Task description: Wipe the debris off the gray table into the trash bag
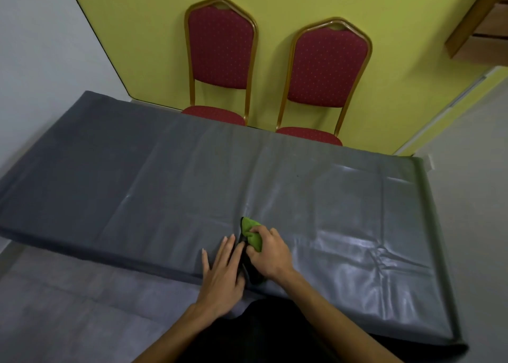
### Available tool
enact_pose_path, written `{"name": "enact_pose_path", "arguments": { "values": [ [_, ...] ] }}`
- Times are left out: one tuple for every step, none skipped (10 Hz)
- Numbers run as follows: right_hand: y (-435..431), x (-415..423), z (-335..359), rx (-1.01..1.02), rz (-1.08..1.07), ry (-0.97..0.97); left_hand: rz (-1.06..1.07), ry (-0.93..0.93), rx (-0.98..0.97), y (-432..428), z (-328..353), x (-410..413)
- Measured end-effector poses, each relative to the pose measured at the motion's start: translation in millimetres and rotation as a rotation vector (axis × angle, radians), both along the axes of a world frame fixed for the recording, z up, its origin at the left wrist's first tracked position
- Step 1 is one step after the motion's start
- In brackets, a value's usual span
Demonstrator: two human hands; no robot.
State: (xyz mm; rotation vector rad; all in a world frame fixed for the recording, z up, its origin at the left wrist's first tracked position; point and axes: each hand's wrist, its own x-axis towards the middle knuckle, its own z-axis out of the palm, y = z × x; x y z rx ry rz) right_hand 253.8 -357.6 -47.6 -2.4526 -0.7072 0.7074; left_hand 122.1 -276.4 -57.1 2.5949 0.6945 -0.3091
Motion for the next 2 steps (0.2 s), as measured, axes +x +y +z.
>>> {"name": "enact_pose_path", "arguments": {
  "values": [
    [-7,14,4,0.064,0.032,0.060,0.081,-0.062,-0.060,7,11,8],
    [-8,36,12,0.136,0.029,0.002,0.076,-0.118,-0.060,25,26,31]
  ]
}}
